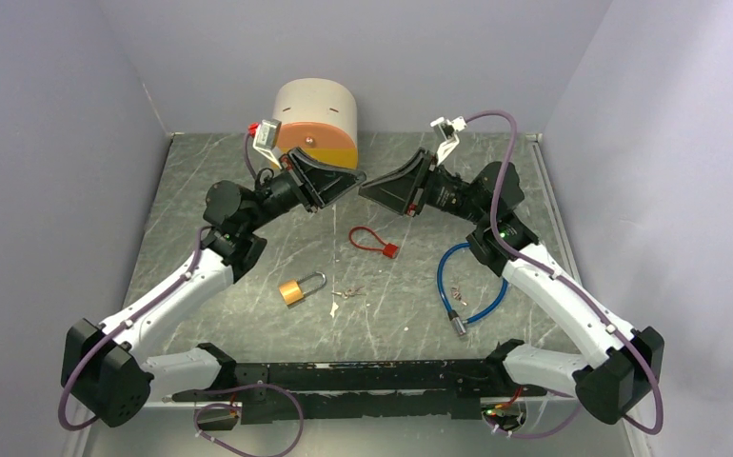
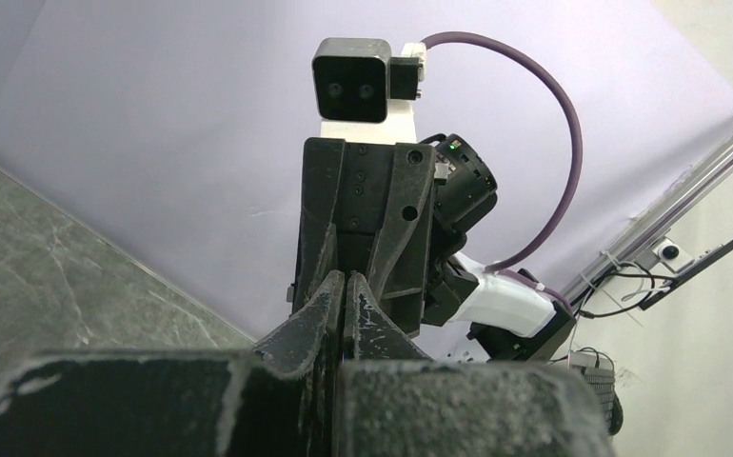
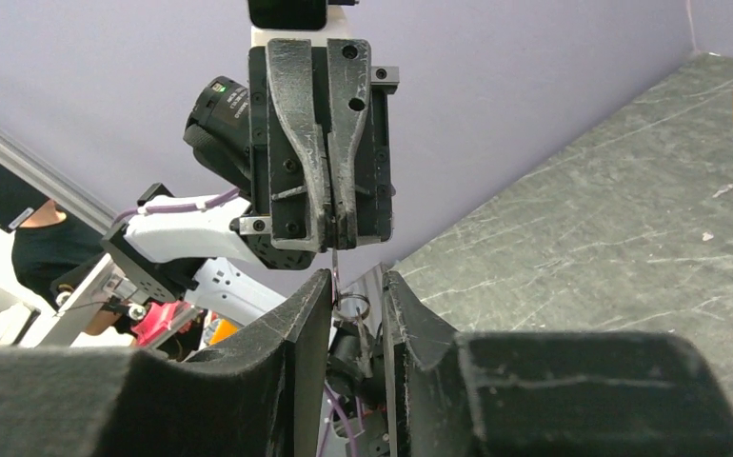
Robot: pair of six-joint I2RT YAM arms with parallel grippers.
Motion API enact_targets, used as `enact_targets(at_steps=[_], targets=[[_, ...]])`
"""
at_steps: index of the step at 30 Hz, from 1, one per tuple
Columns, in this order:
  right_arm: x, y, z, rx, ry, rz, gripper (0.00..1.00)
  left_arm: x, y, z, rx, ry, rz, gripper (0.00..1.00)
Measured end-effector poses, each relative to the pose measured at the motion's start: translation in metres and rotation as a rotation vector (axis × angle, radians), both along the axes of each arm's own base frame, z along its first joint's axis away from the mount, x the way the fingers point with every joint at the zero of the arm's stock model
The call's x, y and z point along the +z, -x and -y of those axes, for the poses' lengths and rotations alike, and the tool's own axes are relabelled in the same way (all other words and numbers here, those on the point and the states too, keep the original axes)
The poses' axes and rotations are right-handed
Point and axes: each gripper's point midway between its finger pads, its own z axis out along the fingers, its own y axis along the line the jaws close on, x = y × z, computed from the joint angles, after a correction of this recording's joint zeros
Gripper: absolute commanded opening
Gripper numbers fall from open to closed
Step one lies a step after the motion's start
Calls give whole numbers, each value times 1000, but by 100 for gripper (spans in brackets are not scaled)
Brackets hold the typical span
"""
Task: Unlock with the key
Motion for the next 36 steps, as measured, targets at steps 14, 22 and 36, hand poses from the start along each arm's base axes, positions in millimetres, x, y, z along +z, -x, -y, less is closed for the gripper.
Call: enact_targets(at_steps=[14, 22, 36], targets=[[-1, -1, -3, 17, 2, -9, 0, 1, -2, 1, 1, 11, 17, 3], [-4, -2, -2, 9, 6, 8, 0, -6, -11, 0, 41, -3, -54, 68], [-25, 14, 15, -14, 27, 15, 0, -27, -23, -62, 418, -132, -331, 84]])
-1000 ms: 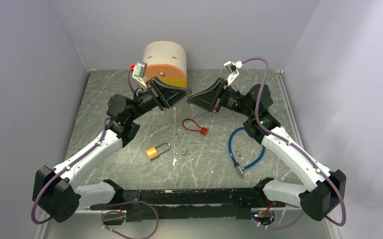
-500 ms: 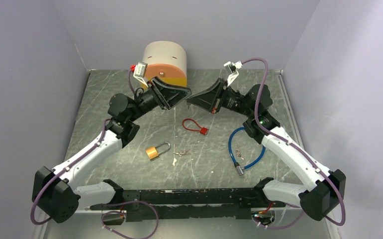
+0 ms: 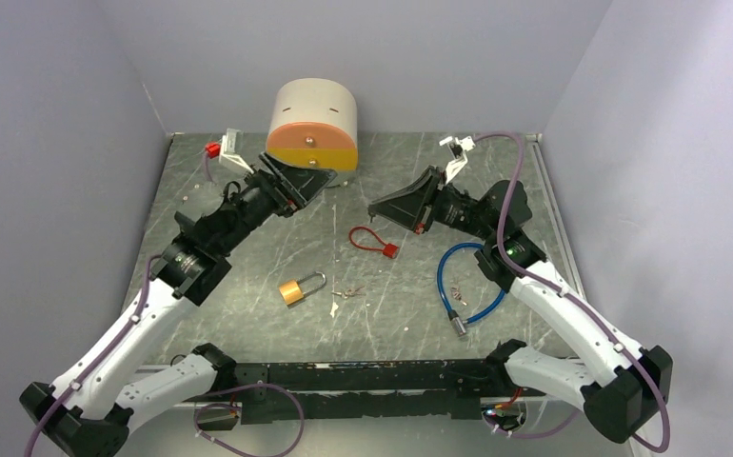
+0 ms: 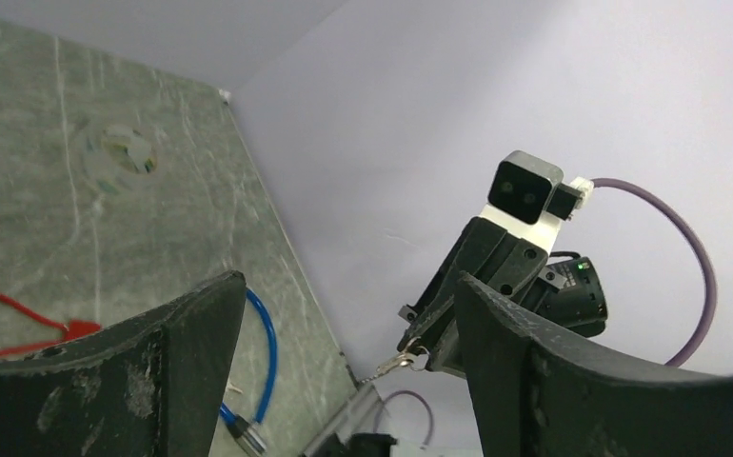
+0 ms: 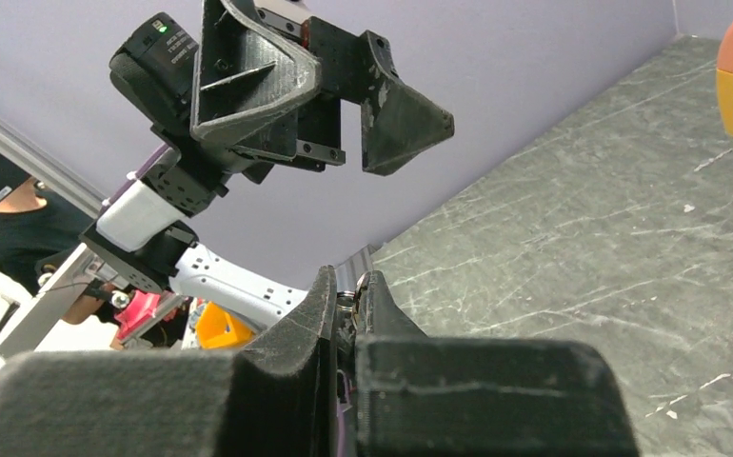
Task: Unlock with the key
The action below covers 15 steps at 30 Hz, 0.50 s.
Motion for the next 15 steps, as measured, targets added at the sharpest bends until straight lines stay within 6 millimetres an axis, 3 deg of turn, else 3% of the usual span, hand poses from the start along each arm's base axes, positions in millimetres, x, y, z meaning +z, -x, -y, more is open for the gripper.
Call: enact_targets(at_steps=[8, 15], targets=[[2, -3, -1, 2, -32, -26, 0, -24, 2, 34, -170, 96, -296, 84], [-3, -11, -7, 9, -42, -56, 0, -24, 6, 54, -297, 238, -465, 71]])
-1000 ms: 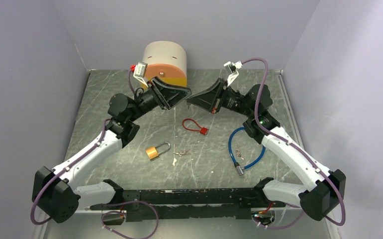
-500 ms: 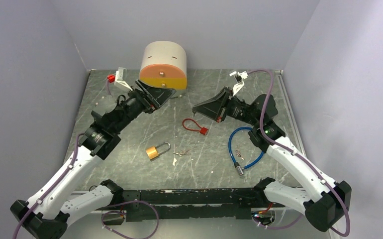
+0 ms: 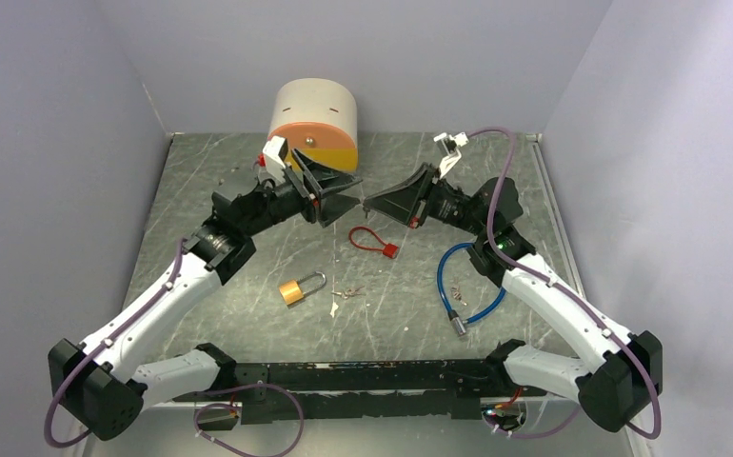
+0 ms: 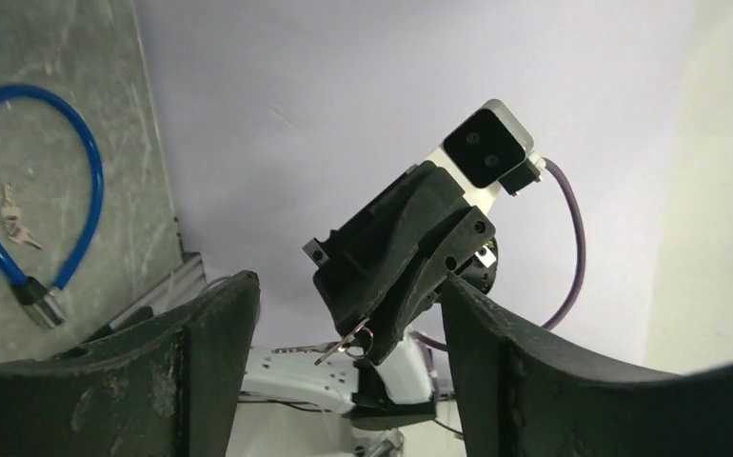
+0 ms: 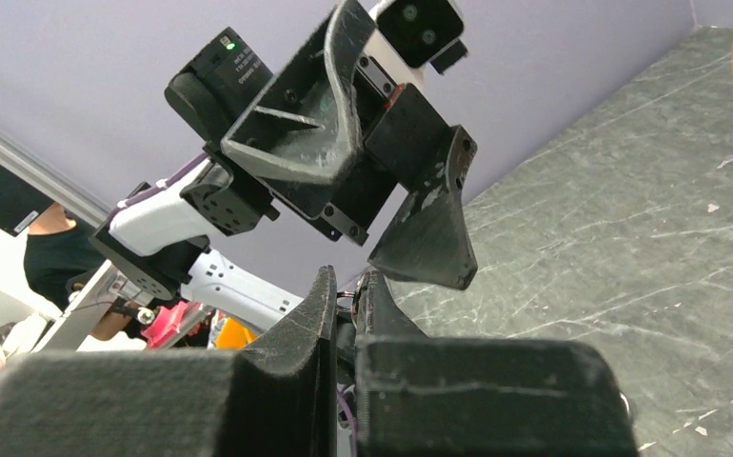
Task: Unlock with the key
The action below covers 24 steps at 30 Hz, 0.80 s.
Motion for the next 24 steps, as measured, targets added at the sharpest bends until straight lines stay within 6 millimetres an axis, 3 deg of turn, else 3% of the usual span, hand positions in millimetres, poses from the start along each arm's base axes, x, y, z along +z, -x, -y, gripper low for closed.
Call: enact_targets(at_steps=[7, 13, 16, 21, 24], targets=[[-2, -3, -1, -2, 3, -5, 0, -14, 2, 8, -57, 93, -167, 67], [-5, -6, -2, -12, 10, 4, 0, -26, 2, 9, -61, 132, -262, 43], [-7, -7, -2, -14, 17, 7, 0, -23, 2, 9, -63, 157, -277, 37], [-11, -9, -3, -19, 29, 8, 0, -15, 3, 9, -74, 188, -272, 39], [-13, -11, -3, -26, 35, 6, 0, -11, 3, 9, -79, 204, -272, 34]])
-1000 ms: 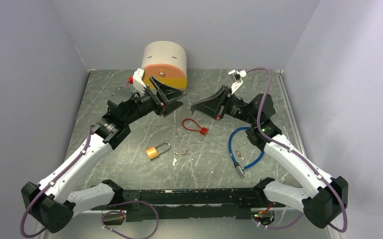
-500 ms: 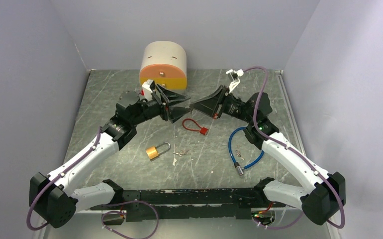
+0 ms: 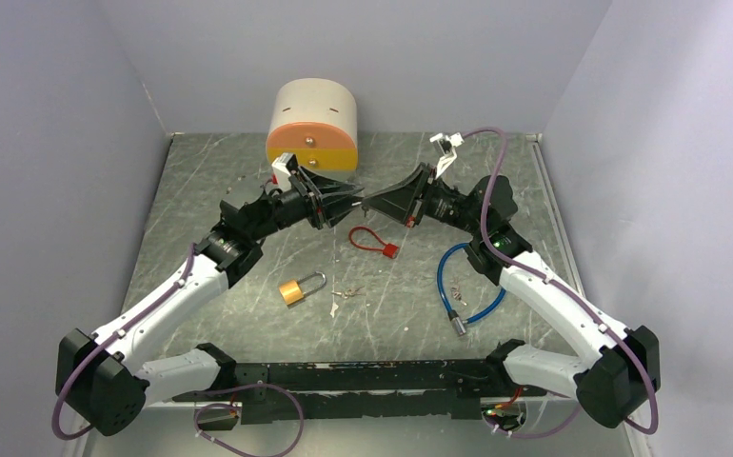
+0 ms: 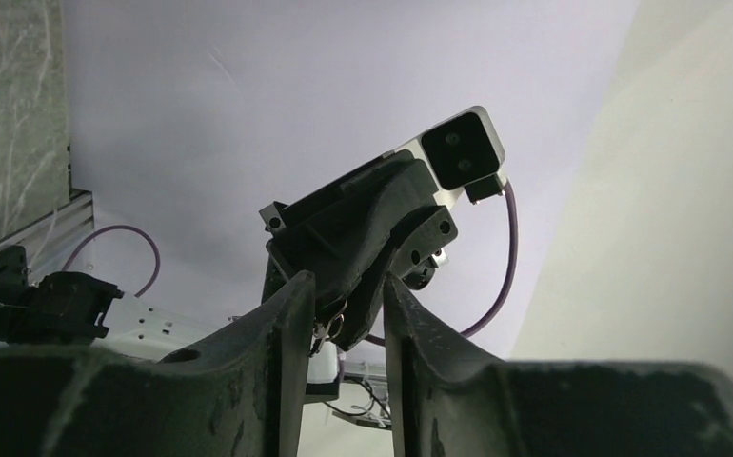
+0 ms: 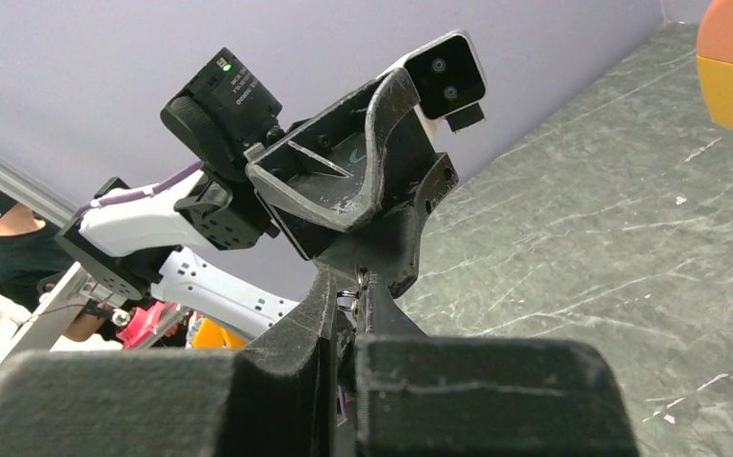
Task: Unlock with the key
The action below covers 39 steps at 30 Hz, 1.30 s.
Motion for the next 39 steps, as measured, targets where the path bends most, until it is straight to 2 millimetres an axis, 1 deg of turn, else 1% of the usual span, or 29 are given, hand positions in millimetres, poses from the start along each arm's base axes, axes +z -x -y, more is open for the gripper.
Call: enact_targets(at_steps=[6, 10, 17, 18, 19, 20, 21, 22, 23, 24, 27, 29, 31, 33, 34, 35, 38, 39], targets=[[0, -2, 0, -11, 0, 0, 0, -2, -3, 1, 0, 9, -19, 17], [-1, -3, 0, -14, 1, -2, 0, -3, -3, 2, 0, 7, -23, 3], [-2, -3, 0, -14, 3, -6, 1, -5, -4, 2, 4, -4, -11, 2], [-2, -3, 0, -14, 5, -9, 13, -6, -4, 2, 6, -12, -3, 3], [-4, -3, 0, -15, 9, -16, 30, -7, -4, 2, 10, -21, 4, 3], [-6, -3, 0, -15, 14, -26, 44, -8, -5, 2, 13, -35, 16, 3], [-8, -3, 0, -13, 17, -38, 55, -11, -7, 1, 24, -55, 28, 3], [-8, -3, 0, -10, 20, -48, 62, -12, -9, 0, 38, -75, 43, 3], [-9, -3, 0, -11, 22, -52, 66, -13, -10, -1, 43, -93, 63, 2], [-9, -3, 0, -14, 25, -58, 67, -14, -11, -1, 51, -121, 94, 3], [-9, -5, 4, -20, 30, -79, 68, -9, -11, -2, 52, -201, 226, 3], [-5, -4, 6, -14, 32, -87, 65, 3, -10, -1, 42, -246, 340, 2], [1, -3, 7, -6, 37, -92, 55, 15, -7, -1, 32, -269, 438, 2], [8, 1, 8, 12, 39, -82, 44, 25, -3, -1, 17, -289, 542, 2], [11, 2, 8, 19, 39, -76, 42, 29, 0, 0, 5, -297, 593, 3], [13, 4, 8, 30, 40, -70, 41, 31, 3, 0, -5, -303, 628, 2], [15, 10, 7, 63, 41, -66, 48, 33, 8, 3, -47, -321, 720, 3], [15, 12, 7, 71, 41, -69, 48, 32, 10, 4, -61, -329, 747, 3]])
